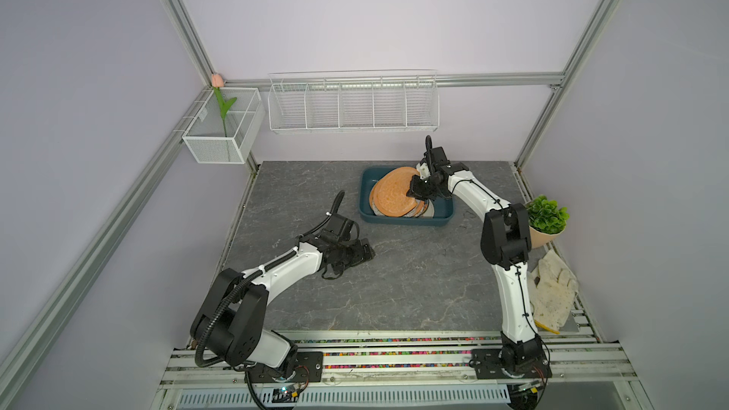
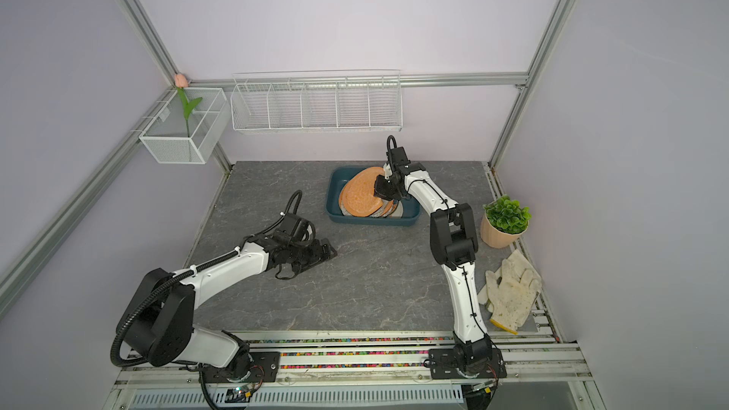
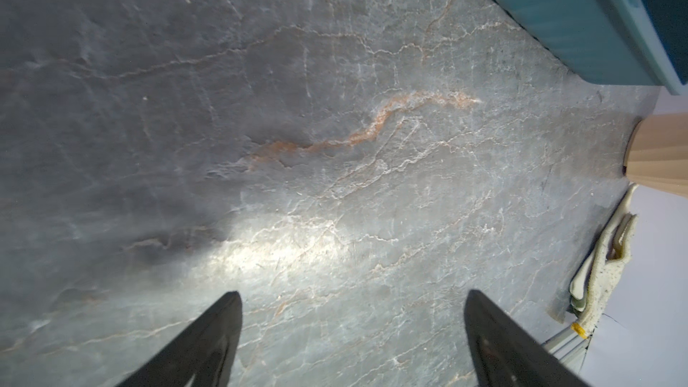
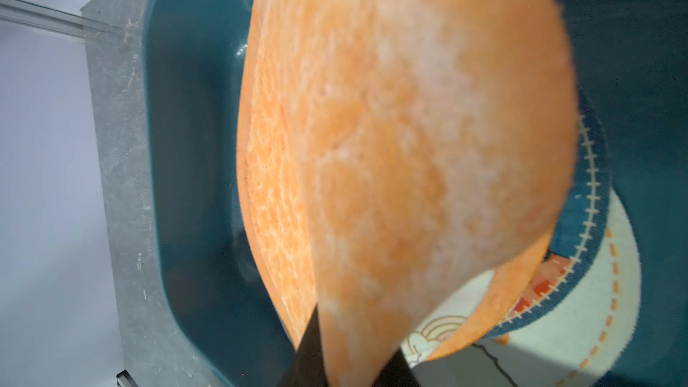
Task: Put the coasters into the storage box
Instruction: Place the coaster in the storage box.
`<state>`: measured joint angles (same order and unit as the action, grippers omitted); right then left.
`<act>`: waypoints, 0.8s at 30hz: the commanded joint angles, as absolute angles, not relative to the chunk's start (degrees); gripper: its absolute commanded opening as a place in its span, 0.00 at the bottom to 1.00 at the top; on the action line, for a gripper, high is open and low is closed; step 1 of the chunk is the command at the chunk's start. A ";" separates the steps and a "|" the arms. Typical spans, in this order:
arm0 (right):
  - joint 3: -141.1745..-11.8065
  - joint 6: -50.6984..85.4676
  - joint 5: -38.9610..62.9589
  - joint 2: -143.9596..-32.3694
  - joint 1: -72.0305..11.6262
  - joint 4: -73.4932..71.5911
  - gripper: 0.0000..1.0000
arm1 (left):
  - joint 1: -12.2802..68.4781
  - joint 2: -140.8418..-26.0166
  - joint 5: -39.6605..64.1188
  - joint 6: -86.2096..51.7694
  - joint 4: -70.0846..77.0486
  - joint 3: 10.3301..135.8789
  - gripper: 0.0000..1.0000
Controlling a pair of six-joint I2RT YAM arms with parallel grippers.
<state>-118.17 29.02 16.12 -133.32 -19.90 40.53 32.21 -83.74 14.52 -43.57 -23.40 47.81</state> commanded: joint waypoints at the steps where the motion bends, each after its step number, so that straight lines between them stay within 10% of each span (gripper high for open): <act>1: -120.06 25.58 12.79 -134.45 -19.86 48.00 0.17 | 32.12 -82.21 13.11 -44.68 -23.56 46.51 0.93; 9: -117.70 22.42 7.58 -131.91 -19.95 50.86 0.66 | 32.08 -81.84 12.83 -44.04 -23.93 46.27 0.93; 24: -105.05 20.85 8.78 -120.15 -19.91 43.32 0.96 | 32.08 -78.41 7.06 -41.04 -25.78 47.44 0.95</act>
<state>-107.87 22.26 8.19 -125.54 -19.92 46.68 32.21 -79.99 10.52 -42.83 -24.51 46.50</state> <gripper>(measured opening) 0.952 0.949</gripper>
